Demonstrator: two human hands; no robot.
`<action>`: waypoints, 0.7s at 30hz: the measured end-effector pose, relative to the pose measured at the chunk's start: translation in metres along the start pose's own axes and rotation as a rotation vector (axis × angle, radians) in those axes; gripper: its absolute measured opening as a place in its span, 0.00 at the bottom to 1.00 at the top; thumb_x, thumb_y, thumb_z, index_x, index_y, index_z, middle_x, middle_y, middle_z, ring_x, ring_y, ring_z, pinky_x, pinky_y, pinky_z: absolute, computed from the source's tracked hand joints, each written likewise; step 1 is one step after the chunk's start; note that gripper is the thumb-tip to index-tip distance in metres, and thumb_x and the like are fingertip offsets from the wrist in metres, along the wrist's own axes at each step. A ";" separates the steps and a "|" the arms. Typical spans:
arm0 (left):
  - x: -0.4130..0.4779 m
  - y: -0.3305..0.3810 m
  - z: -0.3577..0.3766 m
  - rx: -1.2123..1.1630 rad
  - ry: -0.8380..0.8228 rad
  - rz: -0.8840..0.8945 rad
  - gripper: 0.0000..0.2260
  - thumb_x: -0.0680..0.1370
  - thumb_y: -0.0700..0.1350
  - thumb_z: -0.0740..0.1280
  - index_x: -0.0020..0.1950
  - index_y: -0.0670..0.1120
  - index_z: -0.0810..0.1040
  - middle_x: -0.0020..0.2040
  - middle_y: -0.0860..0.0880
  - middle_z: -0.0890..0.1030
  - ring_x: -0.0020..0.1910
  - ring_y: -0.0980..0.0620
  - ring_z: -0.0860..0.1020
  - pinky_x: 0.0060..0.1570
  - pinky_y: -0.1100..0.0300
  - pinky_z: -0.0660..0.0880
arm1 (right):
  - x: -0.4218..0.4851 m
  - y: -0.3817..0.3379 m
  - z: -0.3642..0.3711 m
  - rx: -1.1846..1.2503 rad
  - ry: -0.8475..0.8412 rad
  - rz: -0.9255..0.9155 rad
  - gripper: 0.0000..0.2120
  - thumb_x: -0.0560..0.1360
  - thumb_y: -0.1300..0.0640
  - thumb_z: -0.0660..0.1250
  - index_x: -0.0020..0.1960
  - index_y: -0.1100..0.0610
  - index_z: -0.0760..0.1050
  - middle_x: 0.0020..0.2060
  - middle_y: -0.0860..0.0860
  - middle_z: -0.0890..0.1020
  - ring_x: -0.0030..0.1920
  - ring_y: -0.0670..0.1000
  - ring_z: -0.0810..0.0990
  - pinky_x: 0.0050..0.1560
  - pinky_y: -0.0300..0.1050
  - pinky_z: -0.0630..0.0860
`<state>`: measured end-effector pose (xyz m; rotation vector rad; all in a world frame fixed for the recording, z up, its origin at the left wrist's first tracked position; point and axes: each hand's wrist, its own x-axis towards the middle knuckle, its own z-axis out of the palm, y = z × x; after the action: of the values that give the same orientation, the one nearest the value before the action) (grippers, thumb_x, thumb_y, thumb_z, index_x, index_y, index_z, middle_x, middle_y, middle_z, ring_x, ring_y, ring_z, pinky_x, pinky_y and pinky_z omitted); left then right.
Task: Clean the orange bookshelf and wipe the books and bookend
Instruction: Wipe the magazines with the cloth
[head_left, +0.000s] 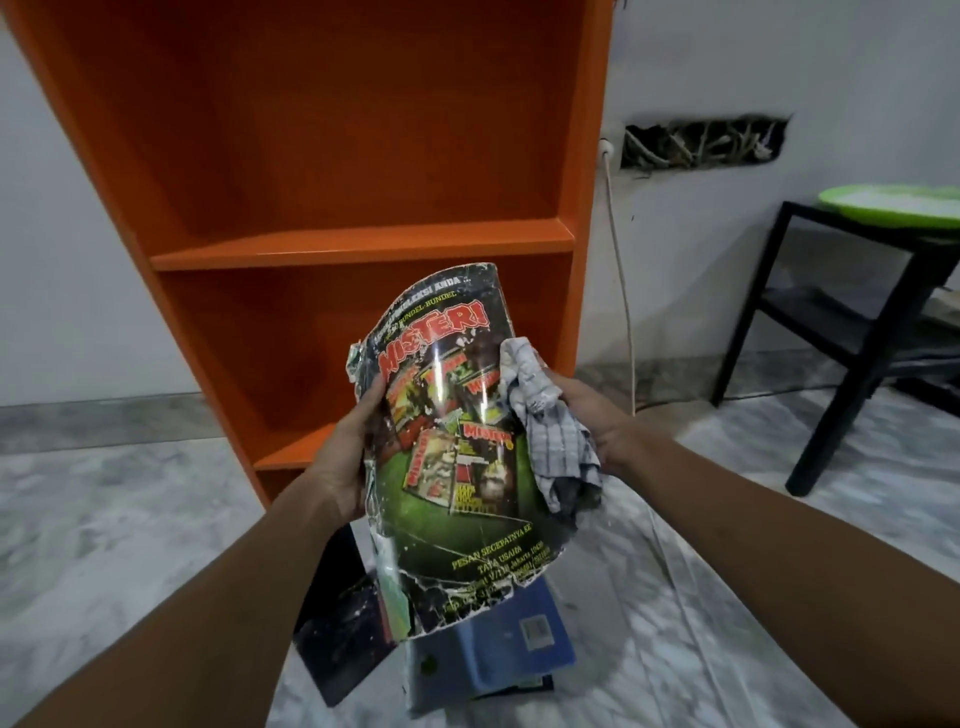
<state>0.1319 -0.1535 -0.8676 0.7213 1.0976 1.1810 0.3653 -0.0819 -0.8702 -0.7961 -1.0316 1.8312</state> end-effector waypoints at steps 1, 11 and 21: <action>0.000 0.004 -0.003 -0.024 -0.004 -0.001 0.21 0.77 0.60 0.64 0.45 0.43 0.85 0.42 0.42 0.86 0.38 0.44 0.85 0.38 0.48 0.83 | 0.005 0.002 -0.003 -0.021 0.025 -0.010 0.11 0.70 0.50 0.73 0.47 0.56 0.85 0.45 0.55 0.84 0.41 0.49 0.84 0.43 0.42 0.81; -0.004 0.018 -0.009 0.124 0.060 0.050 0.09 0.81 0.48 0.65 0.60 0.49 0.76 0.53 0.41 0.84 0.47 0.42 0.84 0.37 0.44 0.82 | 0.006 0.037 0.023 -0.712 0.630 -0.525 0.17 0.82 0.48 0.60 0.36 0.51 0.74 0.30 0.51 0.75 0.32 0.51 0.73 0.35 0.49 0.69; 0.006 0.003 -0.017 0.279 0.001 0.100 0.10 0.83 0.40 0.60 0.56 0.43 0.81 0.50 0.37 0.84 0.47 0.39 0.81 0.51 0.45 0.78 | 0.008 0.071 0.109 -0.904 0.308 -0.904 0.05 0.80 0.57 0.66 0.54 0.56 0.77 0.49 0.45 0.72 0.49 0.42 0.72 0.49 0.29 0.70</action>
<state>0.1151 -0.1481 -0.8723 1.0007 1.2529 1.1233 0.2452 -0.1307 -0.8846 -0.8567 -1.6587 0.4223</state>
